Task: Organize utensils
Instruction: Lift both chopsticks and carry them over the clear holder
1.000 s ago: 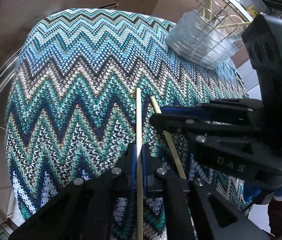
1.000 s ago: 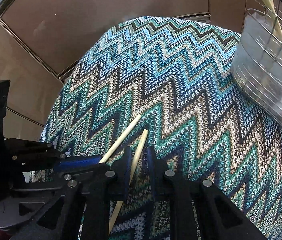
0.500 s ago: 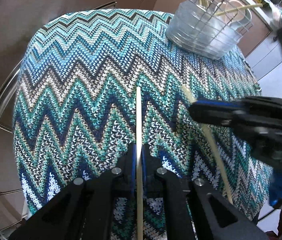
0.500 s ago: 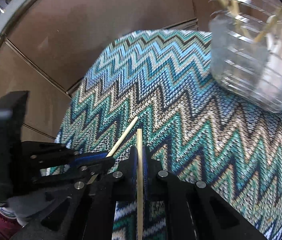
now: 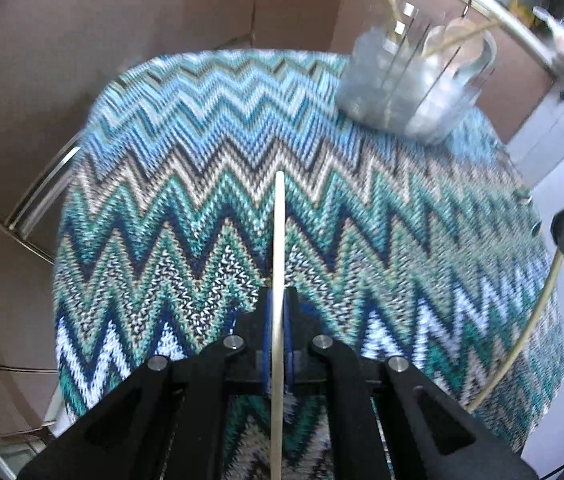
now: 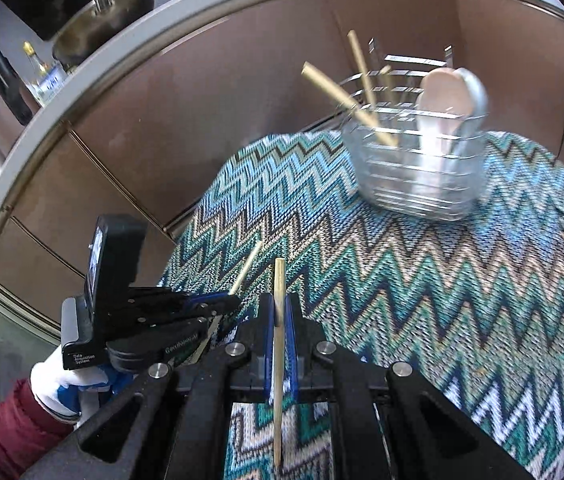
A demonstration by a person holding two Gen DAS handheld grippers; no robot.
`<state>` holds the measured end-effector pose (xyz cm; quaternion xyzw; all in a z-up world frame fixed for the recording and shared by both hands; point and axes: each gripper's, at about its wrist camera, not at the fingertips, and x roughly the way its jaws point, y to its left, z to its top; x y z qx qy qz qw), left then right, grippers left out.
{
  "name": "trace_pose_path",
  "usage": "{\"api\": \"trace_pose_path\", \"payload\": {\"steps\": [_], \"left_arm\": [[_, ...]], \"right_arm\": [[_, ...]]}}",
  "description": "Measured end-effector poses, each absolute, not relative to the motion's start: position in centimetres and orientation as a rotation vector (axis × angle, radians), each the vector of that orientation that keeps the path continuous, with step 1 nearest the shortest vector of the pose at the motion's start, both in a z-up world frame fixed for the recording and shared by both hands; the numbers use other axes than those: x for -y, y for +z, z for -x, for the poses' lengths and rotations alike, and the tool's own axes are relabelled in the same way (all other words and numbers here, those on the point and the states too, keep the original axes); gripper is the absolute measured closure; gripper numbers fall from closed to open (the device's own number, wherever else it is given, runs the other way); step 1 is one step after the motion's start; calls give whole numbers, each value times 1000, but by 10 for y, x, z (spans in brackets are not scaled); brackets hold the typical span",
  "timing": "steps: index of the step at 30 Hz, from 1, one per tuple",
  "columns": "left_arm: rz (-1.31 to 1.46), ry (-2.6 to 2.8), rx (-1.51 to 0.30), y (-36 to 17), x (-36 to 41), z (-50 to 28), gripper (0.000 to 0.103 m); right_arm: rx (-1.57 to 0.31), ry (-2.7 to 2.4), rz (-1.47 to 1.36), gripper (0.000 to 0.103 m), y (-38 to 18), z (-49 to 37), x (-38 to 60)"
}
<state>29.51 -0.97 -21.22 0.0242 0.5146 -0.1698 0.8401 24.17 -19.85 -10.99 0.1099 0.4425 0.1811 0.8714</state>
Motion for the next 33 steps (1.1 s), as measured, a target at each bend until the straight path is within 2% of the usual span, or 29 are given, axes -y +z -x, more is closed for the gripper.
{"api": "trace_pose_path", "payload": {"steps": [14,33], "left_arm": [[40,-327,-915,-153,-24,-226,98],[6,-229,-583,-77,-6,-140,98]], "right_arm": [[-812,352,-248,97,-88,-188,211],[-658,325,-191,97,-53,-136,201]]}}
